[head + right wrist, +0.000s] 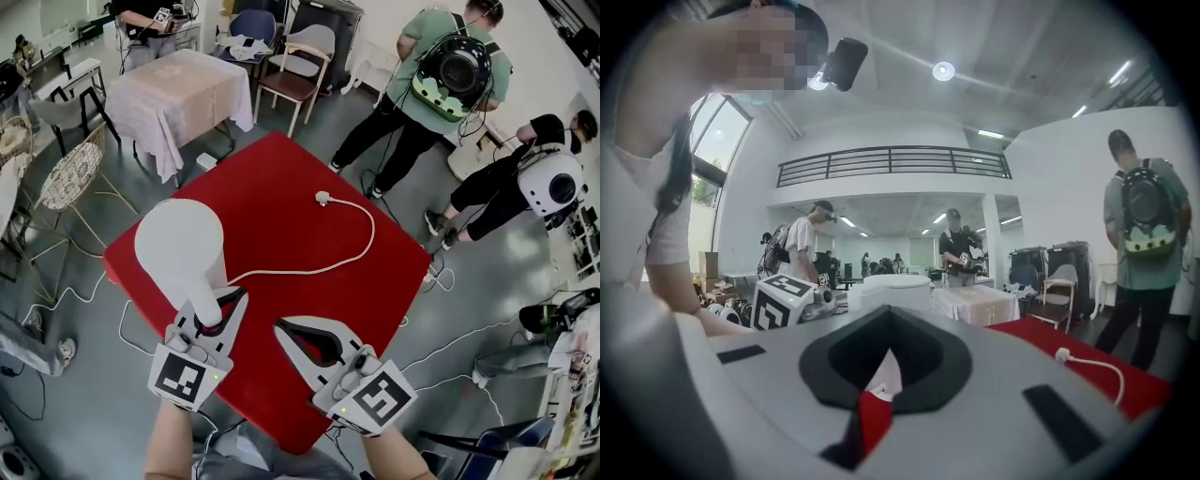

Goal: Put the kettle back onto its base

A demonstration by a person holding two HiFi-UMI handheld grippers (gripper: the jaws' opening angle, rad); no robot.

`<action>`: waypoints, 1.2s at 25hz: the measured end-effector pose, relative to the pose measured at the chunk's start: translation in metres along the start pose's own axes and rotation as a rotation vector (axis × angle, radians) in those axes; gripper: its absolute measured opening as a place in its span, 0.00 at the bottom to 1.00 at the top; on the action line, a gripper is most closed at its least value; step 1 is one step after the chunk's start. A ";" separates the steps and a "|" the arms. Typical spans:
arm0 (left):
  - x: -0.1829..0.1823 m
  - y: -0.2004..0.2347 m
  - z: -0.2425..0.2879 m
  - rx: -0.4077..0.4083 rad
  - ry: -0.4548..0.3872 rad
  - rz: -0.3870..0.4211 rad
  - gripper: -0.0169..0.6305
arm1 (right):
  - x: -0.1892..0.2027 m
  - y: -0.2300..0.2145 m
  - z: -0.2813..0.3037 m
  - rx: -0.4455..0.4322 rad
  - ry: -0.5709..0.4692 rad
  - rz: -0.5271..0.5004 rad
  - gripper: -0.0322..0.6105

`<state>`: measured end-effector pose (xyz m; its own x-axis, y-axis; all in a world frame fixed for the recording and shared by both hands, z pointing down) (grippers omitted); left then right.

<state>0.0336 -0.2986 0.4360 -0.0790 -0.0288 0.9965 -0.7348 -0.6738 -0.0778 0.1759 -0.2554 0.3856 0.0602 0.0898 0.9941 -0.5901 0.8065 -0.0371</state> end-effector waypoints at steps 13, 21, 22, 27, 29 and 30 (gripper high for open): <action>0.017 0.009 -0.002 0.024 0.012 0.025 0.04 | 0.001 0.011 0.015 -0.022 -0.004 0.002 0.06; 0.017 0.005 -0.014 0.128 0.073 0.068 0.16 | 0.000 0.019 0.026 -0.049 -0.016 0.021 0.06; 0.016 0.006 -0.018 0.127 0.071 0.072 0.18 | 0.000 0.020 0.029 -0.052 -0.016 0.021 0.06; 0.014 0.012 -0.038 0.121 0.103 0.083 0.20 | -0.005 0.026 0.039 -0.071 -0.021 0.018 0.06; 0.016 0.014 -0.045 0.113 0.125 0.097 0.20 | -0.007 0.031 0.043 -0.082 -0.023 0.017 0.06; 0.016 0.016 -0.048 0.107 0.137 0.098 0.21 | -0.008 0.034 0.045 -0.088 -0.026 0.016 0.06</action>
<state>-0.0112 -0.2745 0.4492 -0.2426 -0.0024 0.9701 -0.6441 -0.7474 -0.1629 0.1187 -0.2548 0.3815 0.0300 0.0893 0.9956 -0.5178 0.8533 -0.0609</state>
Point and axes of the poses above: the fingertips, and each gripper's own axes: z forward along the fingers, y to its left, x out of its underside, the point moved 7 cm from there along -z, backward along the fingers, and after that the axes turned 2 degrees about z, right-handed, at the moved point
